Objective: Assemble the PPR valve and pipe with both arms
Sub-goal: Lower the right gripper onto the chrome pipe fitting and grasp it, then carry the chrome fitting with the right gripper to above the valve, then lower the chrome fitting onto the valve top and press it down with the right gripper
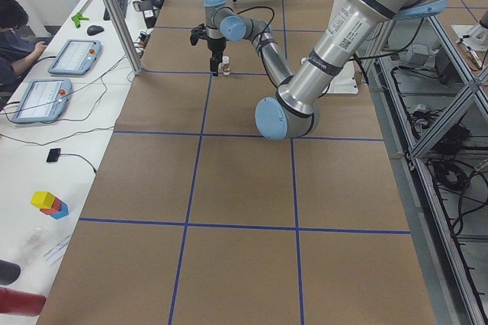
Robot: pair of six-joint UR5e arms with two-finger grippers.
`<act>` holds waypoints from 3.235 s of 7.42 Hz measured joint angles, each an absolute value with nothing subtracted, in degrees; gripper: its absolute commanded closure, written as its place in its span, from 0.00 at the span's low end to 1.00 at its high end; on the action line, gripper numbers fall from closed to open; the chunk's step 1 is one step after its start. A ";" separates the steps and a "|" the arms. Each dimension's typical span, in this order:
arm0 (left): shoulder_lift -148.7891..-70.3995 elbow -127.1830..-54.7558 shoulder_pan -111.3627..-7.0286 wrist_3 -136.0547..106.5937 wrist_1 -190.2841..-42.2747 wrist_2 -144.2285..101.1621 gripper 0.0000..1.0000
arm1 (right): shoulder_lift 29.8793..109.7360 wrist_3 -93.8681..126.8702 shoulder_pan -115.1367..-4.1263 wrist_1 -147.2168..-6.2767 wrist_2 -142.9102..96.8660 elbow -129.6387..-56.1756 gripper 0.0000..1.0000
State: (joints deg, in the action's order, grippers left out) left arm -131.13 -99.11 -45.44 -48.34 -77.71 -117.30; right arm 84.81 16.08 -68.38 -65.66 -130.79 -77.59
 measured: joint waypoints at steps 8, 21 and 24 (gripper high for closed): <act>-130.62 -99.18 -46.82 -44.30 -77.79 -117.22 0.01 | 63.95 20.76 -72.71 -96.25 -132.11 -82.02 1.00; -117.16 -94.58 -57.45 -25.31 -87.61 -120.33 0.00 | 34.82 77.01 -39.49 -100.88 -116.33 -85.55 1.00; -117.16 -91.84 -57.55 -25.33 -91.16 -120.40 0.00 | 32.56 76.77 -36.51 -100.93 -113.07 -81.95 1.00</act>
